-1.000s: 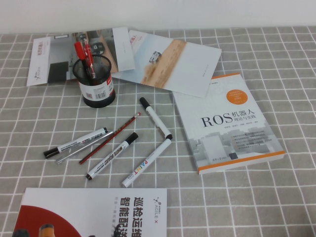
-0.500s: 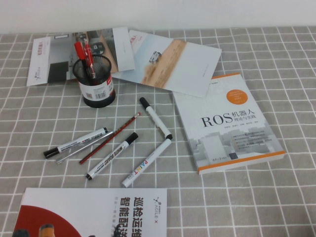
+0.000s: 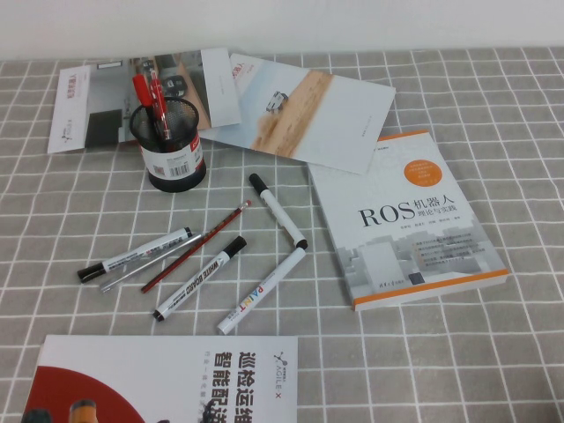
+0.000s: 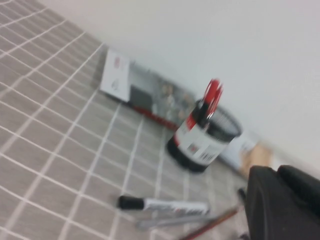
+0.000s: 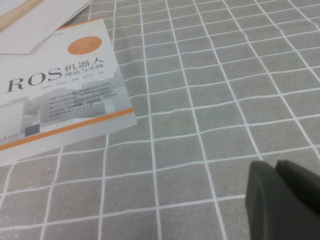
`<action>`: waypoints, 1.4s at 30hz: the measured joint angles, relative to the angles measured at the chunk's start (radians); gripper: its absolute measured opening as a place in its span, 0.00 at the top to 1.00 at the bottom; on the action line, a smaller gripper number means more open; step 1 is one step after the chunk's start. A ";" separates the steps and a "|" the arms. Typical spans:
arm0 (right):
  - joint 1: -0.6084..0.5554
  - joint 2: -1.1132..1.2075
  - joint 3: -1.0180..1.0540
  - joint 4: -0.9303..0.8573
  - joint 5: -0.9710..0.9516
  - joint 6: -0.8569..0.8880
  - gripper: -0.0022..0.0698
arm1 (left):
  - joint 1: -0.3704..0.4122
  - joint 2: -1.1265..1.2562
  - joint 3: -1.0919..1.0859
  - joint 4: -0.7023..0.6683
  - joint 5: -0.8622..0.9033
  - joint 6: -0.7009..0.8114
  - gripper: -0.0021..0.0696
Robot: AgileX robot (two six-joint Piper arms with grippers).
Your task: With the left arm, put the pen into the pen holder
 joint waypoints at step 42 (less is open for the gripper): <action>0.000 0.000 0.000 0.000 0.000 0.000 0.99 | -0.068 1.583 -1.263 -0.065 0.982 1.479 0.97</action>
